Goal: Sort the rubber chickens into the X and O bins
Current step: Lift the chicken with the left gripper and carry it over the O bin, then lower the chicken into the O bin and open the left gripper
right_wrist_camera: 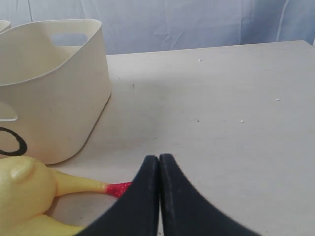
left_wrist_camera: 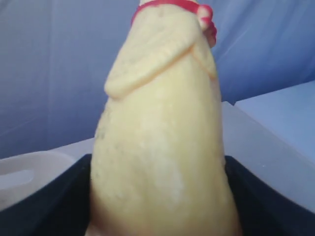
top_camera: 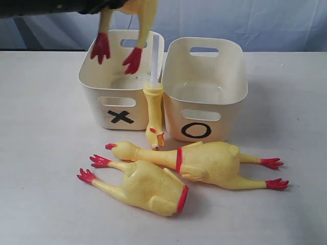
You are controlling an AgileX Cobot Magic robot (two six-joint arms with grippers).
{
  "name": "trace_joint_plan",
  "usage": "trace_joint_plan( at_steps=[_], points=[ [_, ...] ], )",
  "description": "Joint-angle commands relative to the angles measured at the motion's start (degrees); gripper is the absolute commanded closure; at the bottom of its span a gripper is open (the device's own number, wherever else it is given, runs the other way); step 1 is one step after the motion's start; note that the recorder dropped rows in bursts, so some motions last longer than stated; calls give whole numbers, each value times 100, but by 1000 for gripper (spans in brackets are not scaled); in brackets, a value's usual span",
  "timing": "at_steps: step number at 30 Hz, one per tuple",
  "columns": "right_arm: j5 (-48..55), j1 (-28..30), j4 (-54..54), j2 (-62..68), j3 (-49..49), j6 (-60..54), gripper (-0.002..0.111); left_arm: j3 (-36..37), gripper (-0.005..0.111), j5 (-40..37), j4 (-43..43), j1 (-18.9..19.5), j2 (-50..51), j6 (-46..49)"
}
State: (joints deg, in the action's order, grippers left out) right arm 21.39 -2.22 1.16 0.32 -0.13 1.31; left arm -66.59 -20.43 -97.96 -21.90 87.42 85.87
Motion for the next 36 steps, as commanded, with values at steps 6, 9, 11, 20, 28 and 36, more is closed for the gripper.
trace_joint_plan(
  at_steps=[6,9,11,20,28,36],
  points=[
    [-66,-19,7,-32,13,-16,108,-1423,107,373,-198,-686,407,278],
    [-66,-19,7,-32,13,-16,108,-1664,107,398,-198,-865,649,278],
    [-66,-19,7,-32,13,-16,108,-1753,107,610,-198,-996,898,278],
    [-41,-19,7,-32,13,-16,108,-2265,107,1089,-198,-1123,2078,-883],
    [-41,-19,7,-32,13,-16,108,-2775,107,561,-198,-1134,2599,-878],
    [-67,-19,7,-32,13,-16,108,-2758,106,618,-198,-1134,2709,-494]
  ],
)
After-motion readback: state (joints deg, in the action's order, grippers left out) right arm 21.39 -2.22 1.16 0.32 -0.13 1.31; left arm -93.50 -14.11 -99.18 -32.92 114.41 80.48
